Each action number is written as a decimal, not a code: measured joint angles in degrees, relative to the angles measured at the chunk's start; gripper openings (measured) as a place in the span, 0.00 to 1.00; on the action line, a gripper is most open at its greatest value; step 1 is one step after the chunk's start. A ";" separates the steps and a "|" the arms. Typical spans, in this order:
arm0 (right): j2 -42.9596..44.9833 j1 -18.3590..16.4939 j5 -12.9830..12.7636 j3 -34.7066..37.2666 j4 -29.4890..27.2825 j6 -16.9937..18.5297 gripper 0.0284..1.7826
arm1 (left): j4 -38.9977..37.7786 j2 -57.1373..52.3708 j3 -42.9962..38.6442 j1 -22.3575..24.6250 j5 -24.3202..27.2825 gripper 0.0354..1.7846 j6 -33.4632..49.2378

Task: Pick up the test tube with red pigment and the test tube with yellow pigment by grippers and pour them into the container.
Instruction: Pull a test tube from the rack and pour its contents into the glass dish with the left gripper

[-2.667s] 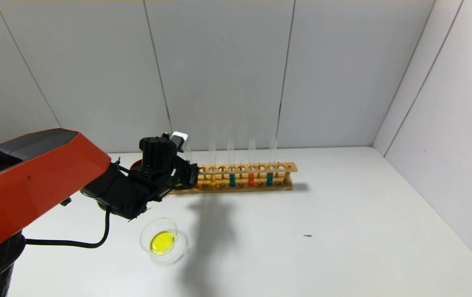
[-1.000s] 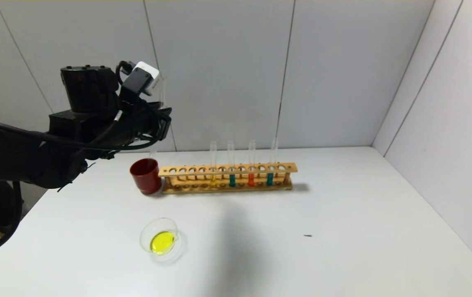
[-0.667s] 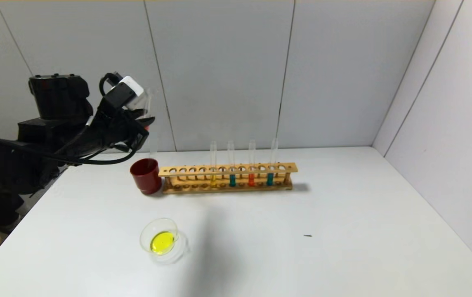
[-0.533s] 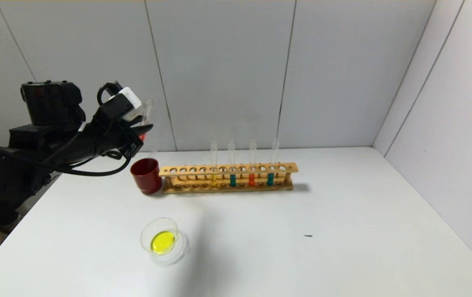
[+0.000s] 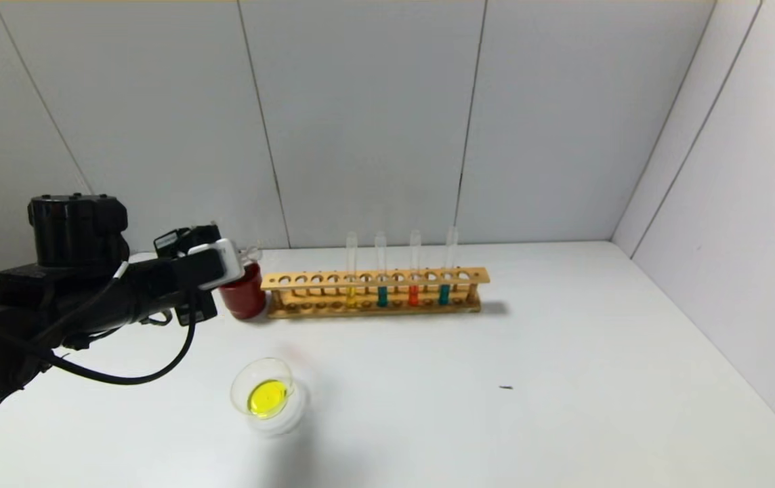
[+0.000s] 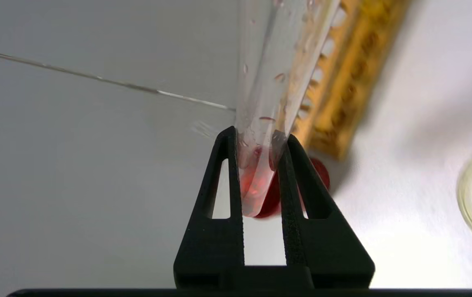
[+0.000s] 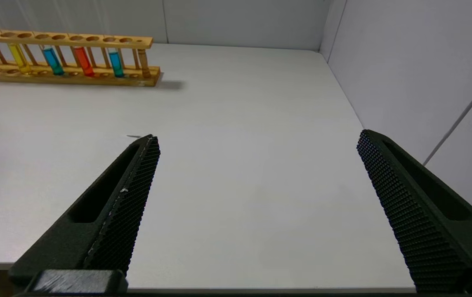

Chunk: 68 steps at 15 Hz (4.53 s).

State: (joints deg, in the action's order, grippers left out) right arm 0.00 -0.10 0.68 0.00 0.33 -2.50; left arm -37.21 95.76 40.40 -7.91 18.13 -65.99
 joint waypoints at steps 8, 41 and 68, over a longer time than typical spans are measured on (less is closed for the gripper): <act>0.00 0.00 0.00 0.00 0.00 -0.02 0.98 | -0.09 -0.17 -8.46 1.30 0.59 0.16 -13.51; 0.00 0.00 -0.02 0.00 -0.02 0.00 0.98 | 0.02 4.94 -5.53 7.07 -1.07 0.16 -50.30; 0.00 0.00 0.00 0.00 0.00 0.00 0.98 | 0.20 7.52 -0.29 6.02 -1.43 0.16 -61.90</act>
State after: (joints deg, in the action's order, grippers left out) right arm 0.00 -0.10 0.68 0.00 0.33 -2.50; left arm -37.01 103.28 40.11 -1.89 16.70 -127.89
